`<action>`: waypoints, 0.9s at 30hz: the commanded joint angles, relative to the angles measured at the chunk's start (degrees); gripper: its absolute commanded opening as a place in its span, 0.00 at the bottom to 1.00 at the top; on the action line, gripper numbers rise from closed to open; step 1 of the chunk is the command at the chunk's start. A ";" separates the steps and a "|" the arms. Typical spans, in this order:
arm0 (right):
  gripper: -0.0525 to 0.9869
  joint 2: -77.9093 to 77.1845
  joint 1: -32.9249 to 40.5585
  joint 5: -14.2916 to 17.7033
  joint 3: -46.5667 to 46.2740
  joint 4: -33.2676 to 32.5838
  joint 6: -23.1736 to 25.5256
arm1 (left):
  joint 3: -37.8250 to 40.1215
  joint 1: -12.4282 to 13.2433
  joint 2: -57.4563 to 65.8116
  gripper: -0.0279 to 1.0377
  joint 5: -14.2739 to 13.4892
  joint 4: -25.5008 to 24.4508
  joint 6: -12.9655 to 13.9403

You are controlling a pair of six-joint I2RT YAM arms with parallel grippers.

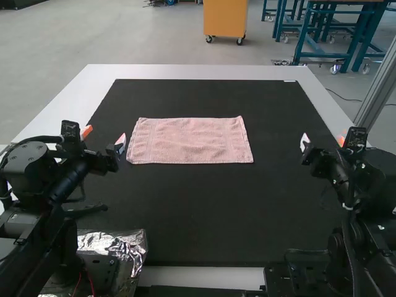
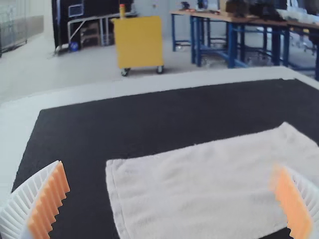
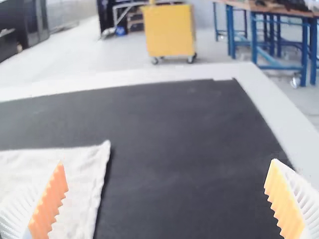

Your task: Fold the towel.

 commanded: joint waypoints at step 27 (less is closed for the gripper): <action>0.92 18.43 -2.06 5.02 19.26 13.19 -17.02 | 15.61 0.31 12.91 0.92 -18.72 13.67 9.83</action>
